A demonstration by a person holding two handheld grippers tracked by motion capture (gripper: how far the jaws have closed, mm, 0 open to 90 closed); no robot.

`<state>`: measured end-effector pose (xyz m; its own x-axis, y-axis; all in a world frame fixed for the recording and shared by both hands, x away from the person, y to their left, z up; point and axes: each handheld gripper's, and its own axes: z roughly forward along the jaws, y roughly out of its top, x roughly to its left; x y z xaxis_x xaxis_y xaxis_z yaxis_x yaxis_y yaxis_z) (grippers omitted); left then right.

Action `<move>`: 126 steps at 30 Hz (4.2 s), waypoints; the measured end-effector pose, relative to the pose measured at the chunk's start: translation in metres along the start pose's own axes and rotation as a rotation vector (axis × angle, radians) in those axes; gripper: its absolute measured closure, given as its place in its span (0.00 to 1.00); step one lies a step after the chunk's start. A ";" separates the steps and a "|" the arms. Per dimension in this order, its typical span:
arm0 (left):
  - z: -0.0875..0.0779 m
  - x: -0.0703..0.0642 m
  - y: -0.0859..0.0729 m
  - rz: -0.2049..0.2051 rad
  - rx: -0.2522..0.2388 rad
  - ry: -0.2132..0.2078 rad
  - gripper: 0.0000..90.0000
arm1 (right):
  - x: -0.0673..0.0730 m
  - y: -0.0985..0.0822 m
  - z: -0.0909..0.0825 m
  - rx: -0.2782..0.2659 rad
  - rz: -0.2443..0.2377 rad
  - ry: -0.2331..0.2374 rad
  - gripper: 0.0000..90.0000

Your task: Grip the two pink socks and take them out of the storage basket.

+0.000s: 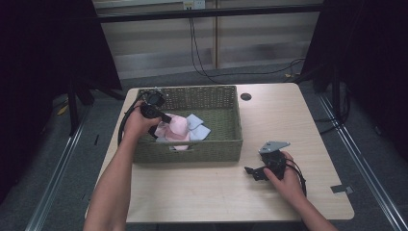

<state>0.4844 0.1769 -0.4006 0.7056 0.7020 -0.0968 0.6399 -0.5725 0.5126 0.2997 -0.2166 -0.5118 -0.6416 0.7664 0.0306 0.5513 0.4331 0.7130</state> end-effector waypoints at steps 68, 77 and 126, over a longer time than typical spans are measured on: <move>-0.103 -0.063 0.018 0.050 -0.006 -0.227 0.96 | 0.000 0.000 0.000 0.000 -0.001 0.000 0.11; -0.109 -0.078 0.009 0.081 -0.020 -0.263 0.96 | 0.000 0.000 0.000 -0.001 -0.001 0.000 0.11; -0.058 -0.059 -0.001 0.090 -0.160 -0.150 0.49 | 0.000 0.000 0.001 -0.005 -0.008 0.000 0.11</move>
<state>0.4242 0.1612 -0.3460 0.8023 0.5739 -0.1643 0.5249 -0.5471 0.6520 0.3004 -0.2165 -0.5121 -0.6461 0.7629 0.0255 0.5439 0.4367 0.7166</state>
